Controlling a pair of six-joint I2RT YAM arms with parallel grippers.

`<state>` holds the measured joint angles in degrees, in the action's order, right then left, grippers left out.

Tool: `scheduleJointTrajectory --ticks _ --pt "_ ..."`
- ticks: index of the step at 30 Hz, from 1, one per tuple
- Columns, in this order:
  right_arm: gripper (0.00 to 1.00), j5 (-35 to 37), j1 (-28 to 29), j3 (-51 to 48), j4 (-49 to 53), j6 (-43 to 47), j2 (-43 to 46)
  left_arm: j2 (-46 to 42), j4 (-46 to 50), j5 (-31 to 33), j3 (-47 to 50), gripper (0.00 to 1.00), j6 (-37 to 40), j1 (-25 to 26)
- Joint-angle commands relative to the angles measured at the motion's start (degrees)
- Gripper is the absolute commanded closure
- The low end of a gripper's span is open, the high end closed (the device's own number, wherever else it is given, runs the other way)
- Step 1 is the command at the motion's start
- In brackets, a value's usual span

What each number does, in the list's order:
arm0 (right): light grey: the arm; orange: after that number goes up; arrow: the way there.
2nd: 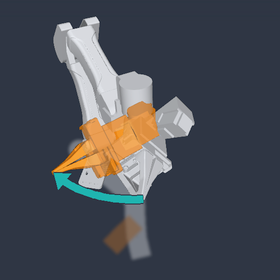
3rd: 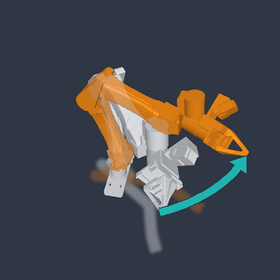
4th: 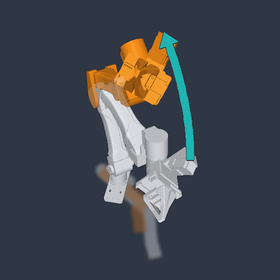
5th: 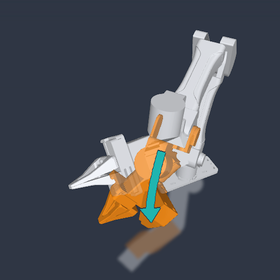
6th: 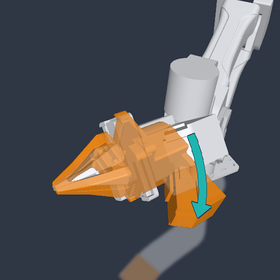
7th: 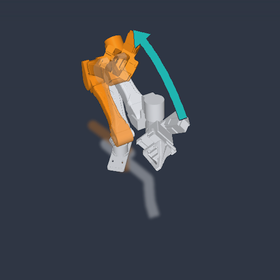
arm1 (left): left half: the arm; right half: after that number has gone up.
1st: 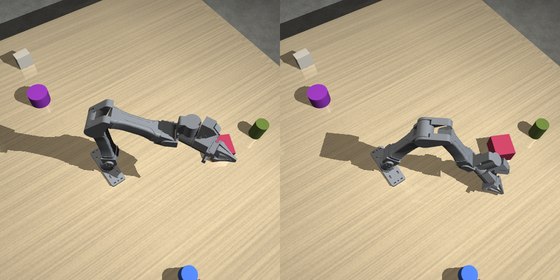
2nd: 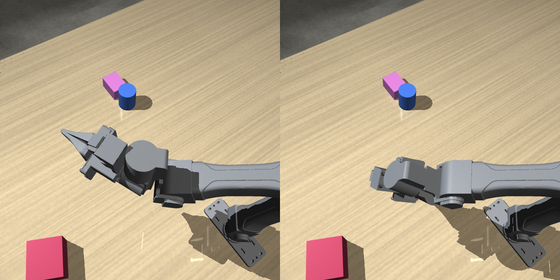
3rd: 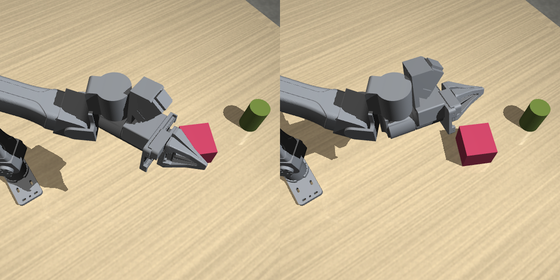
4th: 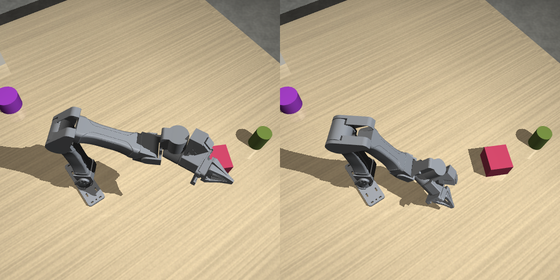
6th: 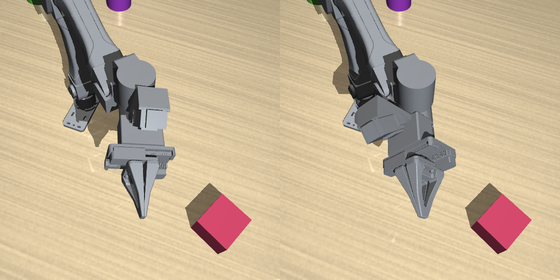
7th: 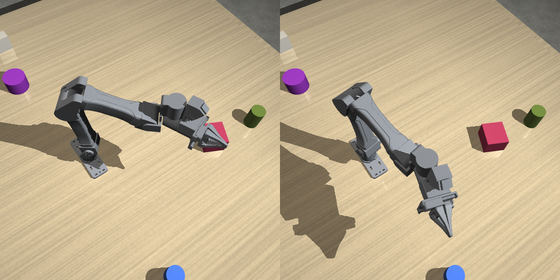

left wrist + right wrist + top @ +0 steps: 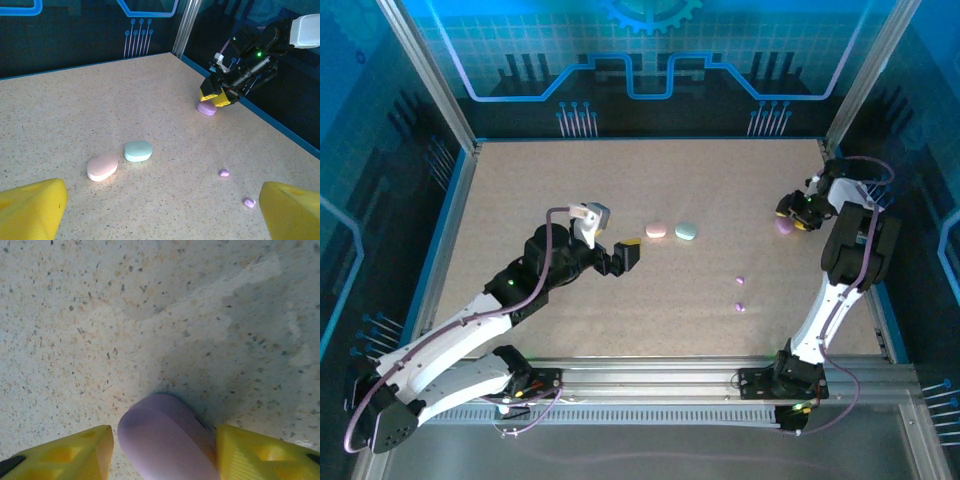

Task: Insert wireless bluetooth earbuds into charging case

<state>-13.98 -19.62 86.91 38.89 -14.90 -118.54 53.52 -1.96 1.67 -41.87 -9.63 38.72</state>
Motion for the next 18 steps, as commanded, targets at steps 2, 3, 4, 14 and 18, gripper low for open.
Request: scheduleJointTrajectory --ticks 2,3,4,14,18 --pt "0.43 -0.1 2.1 0.3 1.8 1.8 0.2 0.1 -1.1 -0.8 -0.7 0.01 -0.6 -0.5" --pt "0.43 0.3 2.6 0.1 1.9 2.2 0.6 0.1 -1.1 -0.8 -0.7 0.01 -0.6 -0.6" --pt "0.43 1.6 3.2 0.0 2.2 2.5 1.0 0.1 -1.3 -0.8 -0.6 0.01 -0.6 -0.6" --pt "0.39 12.6 8.8 0.3 4.1 6.5 1.2 0.0 -1.3 -1.3 -0.4 0.01 -0.7 -0.9" --pt "0.41 15.8 10.4 1.4 4.6 7.9 0.4 -0.5 -1.2 -1.4 -0.3 0.01 -0.8 -1.0"
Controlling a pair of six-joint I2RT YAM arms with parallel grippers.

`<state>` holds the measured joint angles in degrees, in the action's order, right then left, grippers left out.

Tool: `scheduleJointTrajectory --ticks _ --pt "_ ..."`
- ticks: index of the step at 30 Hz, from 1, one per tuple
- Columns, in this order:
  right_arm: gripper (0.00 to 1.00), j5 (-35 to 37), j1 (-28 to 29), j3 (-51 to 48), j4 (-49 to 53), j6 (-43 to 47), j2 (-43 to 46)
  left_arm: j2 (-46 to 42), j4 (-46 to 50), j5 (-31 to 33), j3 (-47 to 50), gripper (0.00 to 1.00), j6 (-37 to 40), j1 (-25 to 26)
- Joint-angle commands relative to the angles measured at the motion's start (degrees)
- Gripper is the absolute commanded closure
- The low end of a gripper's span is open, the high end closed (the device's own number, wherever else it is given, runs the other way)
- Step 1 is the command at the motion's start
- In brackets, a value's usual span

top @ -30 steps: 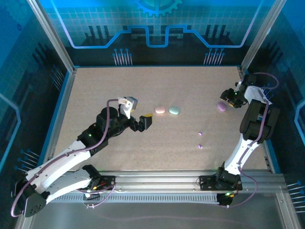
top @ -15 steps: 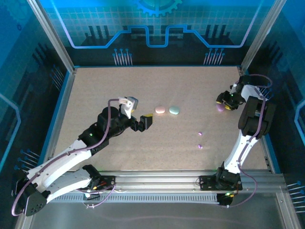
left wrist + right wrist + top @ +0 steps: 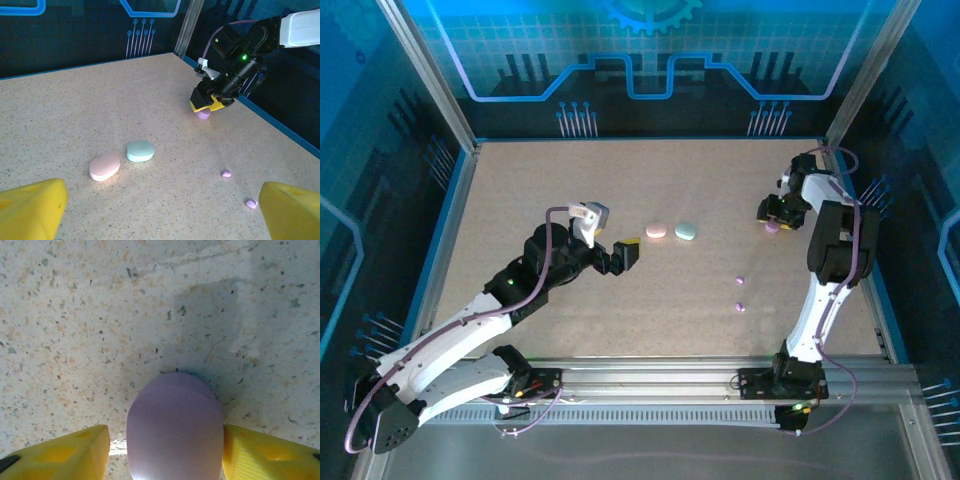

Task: Insert wireless bluetooth earbuds into charging case

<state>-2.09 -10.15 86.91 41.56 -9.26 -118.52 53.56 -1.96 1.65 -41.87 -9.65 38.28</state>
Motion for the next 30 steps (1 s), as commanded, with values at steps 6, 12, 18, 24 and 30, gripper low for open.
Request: scheduleJointTrajectory --ticks 6,12,18,24,30 --pt "0.45 8.2 2.1 2.2 2.8 1.9 -0.4 -0.8 -1.0 -1.2 -0.3 0.01 -1.0 -0.5" --pt "0.49 8.5 3.2 2.1 2.8 2.6 -1.0 -0.9 -0.9 -1.4 -0.5 0.01 -1.2 -0.6" --pt "0.50 8.6 3.6 1.3 2.4 2.4 -1.4 -1.5 -0.5 -1.2 -0.6 0.01 -1.3 -0.5" --pt "0.49 8.5 3.6 1.1 1.9 2.2 -1.8 -1.7 0.4 -1.1 -0.9 0.01 -1.2 -0.6" --pt "0.49 7.5 3.6 0.6 1.4 1.9 -2.4 -1.6 0.4 -0.4 -1.1 0.01 -1.8 -0.7"
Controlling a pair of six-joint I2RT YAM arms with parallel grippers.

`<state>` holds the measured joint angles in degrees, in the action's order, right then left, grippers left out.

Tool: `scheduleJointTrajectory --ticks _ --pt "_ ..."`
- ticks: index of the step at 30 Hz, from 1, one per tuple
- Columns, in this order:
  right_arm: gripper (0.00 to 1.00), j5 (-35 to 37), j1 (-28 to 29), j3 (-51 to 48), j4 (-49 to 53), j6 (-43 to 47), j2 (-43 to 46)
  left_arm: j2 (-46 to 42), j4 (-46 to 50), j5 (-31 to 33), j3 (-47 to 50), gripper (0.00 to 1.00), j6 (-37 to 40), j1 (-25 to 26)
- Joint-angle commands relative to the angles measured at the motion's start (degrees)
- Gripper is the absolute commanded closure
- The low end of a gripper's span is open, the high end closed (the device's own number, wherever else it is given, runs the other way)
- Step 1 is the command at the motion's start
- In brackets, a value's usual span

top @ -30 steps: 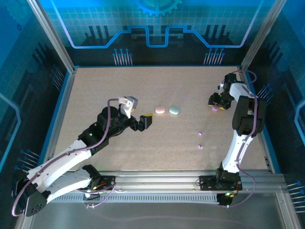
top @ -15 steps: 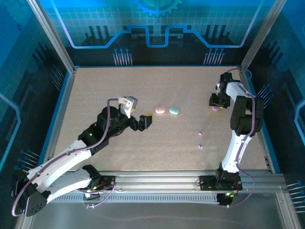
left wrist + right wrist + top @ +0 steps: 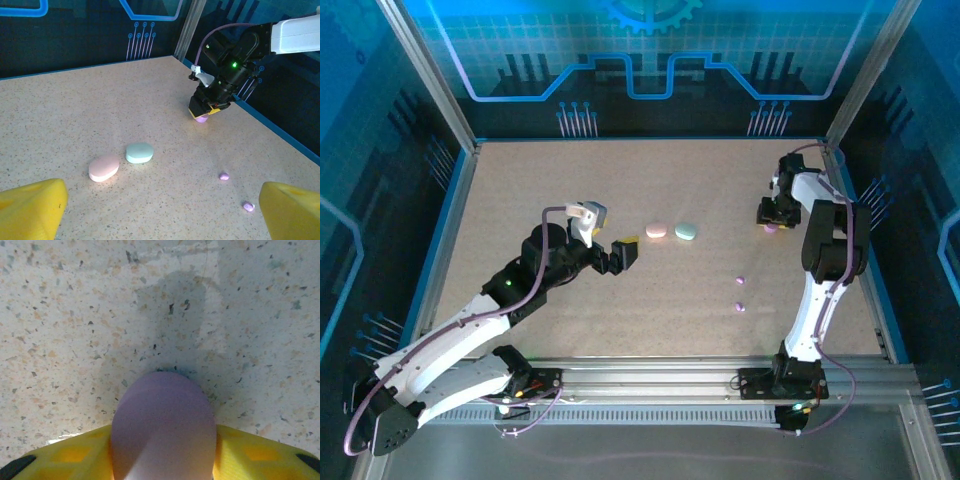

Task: Insert wireless bluetooth earbuds into charging case

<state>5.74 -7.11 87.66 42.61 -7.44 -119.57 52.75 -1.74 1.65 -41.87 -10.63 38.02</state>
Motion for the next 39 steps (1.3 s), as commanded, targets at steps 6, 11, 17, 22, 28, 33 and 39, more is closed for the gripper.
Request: scheduleJointTrajectory --ticks 6,11,17,22,28,33,39 --pt "0.63 -0.8 0.7 -1.9 -1.6 -0.3 1.6 -1.0 1.0 2.5 -1.5 0.01 -4.3 -1.0" --pt "0.71 -3.8 2.8 -6.9 -5.4 -1.6 12.8 -1.4 1.5 2.2 -1.8 0.01 -6.4 -2.6" --pt "0.73 -10.5 9.2 -18.2 -13.6 -4.7 34.0 0.1 0.8 -1.7 -4.0 0.01 -7.4 -4.1" --pt "0.74 -12.8 19.2 -25.7 -19.5 -3.3 48.8 0.3 1.2 -6.5 -5.9 0.09 -8.8 -4.3" --pt "0.75 -11.5 32.6 -32.5 -25.7 5.6 61.6 0.7 0.5 -10.6 -7.4 0.21 -10.5 -4.3" --pt "0.75 -9.1 42.9 -34.3 -26.0 15.5 64.9 2.8 0.0 -15.5 -9.7 0.34 -11.1 -4.2" --pt "0.76 -1.8 53.2 -34.6 -28.0 25.5 63.3 6.2 -0.4 -22.9 -12.5 0.37 -13.7 -4.1"
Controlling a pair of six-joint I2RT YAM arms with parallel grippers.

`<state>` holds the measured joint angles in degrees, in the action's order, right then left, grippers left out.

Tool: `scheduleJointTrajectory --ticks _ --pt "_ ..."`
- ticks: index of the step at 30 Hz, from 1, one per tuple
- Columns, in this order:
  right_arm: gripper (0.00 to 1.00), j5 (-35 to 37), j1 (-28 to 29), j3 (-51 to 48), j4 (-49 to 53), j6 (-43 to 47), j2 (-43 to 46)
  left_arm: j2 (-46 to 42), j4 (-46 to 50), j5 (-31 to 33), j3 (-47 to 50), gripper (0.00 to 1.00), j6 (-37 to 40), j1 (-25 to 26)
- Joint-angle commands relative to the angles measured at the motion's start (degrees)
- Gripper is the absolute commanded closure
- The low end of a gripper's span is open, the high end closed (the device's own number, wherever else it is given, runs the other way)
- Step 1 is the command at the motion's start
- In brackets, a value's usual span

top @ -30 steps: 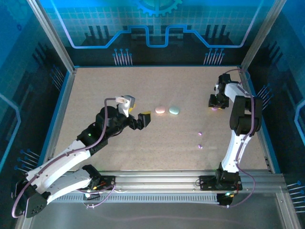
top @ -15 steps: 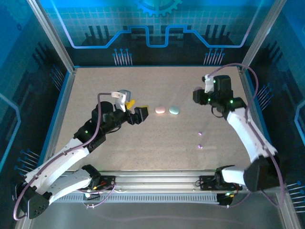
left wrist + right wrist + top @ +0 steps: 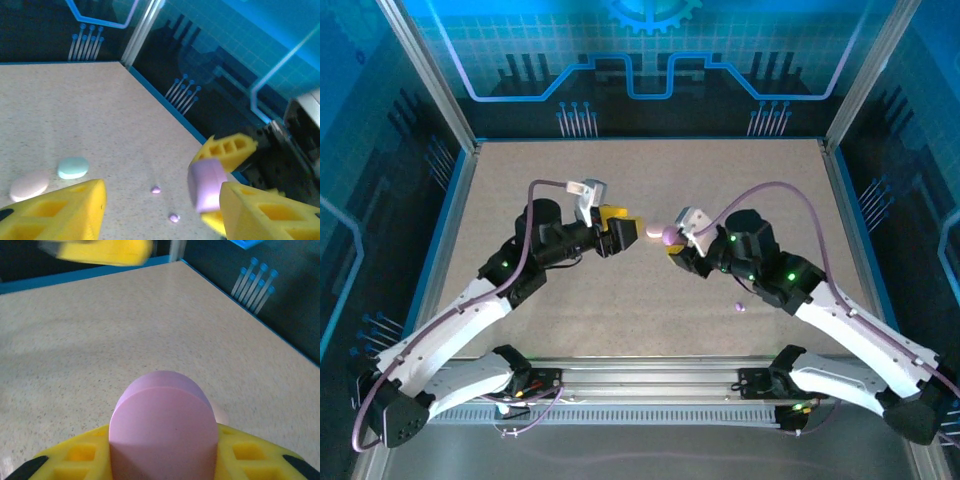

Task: Insert wireless bluetooth earbuds into charging case

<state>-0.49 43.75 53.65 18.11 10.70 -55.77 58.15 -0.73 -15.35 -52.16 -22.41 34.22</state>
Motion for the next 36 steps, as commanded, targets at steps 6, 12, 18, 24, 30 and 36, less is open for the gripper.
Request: scheduleJointTrajectory --ticks 6,12,18,24,30,36 --pt "0.76 4.8 3.7 -0.6 -6.1 8.7 -0.9 2.9 -2.1 -10.4 -2.3 0.36 -2.9 -0.1" --pt "0.75 4.6 3.9 -0.7 -6.8 8.3 -0.7 6.1 -0.2 -14.7 -4.9 0.37 -1.6 1.4" --pt "0.74 4.0 4.0 -0.7 -7.5 8.1 -0.5 8.7 1.1 -14.7 -6.6 0.38 -0.8 3.3" --pt "0.73 3.4 4.0 -1.4 -8.8 8.6 0.7 10.6 3.4 -13.5 -7.4 0.46 -0.3 3.7" --pt "0.72 3.1 4.2 -1.5 -9.3 8.6 0.9 12.7 3.5 -13.8 -8.7 0.56 -1.9 4.3" --pt "0.68 4.4 4.7 -2.2 -10.8 9.7 1.5 13.1 2.9 -10.2 -9.0 0.79 -5.6 4.5"
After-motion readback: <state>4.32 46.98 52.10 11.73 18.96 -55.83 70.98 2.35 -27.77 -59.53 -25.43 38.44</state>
